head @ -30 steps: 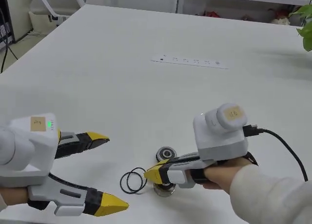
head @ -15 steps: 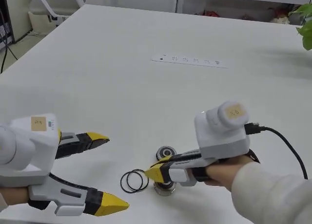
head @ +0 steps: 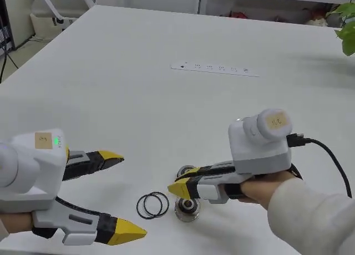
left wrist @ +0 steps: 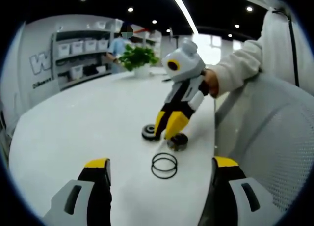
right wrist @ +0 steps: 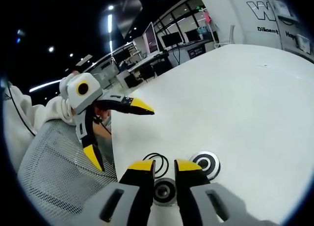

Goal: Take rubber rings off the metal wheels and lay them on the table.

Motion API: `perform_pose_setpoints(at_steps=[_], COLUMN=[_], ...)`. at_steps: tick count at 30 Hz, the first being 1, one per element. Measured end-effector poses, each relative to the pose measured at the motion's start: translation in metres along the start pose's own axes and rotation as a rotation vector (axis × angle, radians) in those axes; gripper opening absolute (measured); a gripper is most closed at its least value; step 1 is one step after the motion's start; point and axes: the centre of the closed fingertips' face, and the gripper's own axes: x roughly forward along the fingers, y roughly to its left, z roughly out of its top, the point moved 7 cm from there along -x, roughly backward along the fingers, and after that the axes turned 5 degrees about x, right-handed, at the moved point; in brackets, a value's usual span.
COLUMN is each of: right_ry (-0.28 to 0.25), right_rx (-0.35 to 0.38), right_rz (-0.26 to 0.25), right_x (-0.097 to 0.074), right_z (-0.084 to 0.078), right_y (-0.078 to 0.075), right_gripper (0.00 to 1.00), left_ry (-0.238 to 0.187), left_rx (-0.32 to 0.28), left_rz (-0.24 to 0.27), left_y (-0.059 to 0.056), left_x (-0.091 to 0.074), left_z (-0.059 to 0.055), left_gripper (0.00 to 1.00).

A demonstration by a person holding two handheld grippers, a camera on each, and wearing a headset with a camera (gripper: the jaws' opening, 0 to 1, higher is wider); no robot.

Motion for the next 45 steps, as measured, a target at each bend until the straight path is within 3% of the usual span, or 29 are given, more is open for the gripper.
perform_pose_setpoints(at_steps=[22,34,45], right_ry=[-0.132,-0.157,-0.14], right_rx=[0.016,-0.014,-0.017], right_rz=[-0.047,-0.034,-0.051], right_x=[-0.026,-0.032,-0.036], right_z=[0.02,0.021,0.014], right_y=[-0.018,-0.018,-0.028], right_gripper=[0.21,0.29,0.32], left_ry=[-0.003,0.002,-0.002], left_rx=[-0.017,-0.019,-0.024], left_rz=[-0.001,-0.001,0.001], left_y=[0.0,0.0,0.001], left_x=[0.001,0.001,0.0], left_z=[0.0,-0.001,-0.001], left_gripper=[0.87,0.86,0.86])
